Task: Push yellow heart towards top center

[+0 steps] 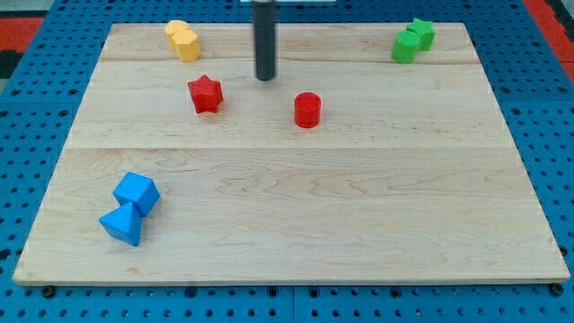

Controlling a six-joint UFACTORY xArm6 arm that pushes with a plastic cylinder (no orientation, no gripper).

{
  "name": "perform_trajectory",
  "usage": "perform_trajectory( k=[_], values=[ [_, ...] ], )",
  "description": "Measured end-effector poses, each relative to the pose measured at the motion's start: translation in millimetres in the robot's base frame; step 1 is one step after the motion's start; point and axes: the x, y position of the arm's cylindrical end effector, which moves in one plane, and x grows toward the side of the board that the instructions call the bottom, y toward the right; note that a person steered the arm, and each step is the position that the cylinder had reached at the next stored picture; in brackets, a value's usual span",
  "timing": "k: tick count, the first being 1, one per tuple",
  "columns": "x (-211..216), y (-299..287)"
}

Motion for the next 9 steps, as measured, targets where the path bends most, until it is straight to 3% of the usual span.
perform_trajectory(
  k=[2, 3, 5, 6, 7, 8, 9],
  values=[
    [-21.3, -164.3],
    [-67.3, -187.0],
    [-77.1, -82.8],
    [-80.7, -54.3],
    [-101.3, -98.2],
    [-102.9, -82.4],
    [-102.4, -12.6]
  ],
)
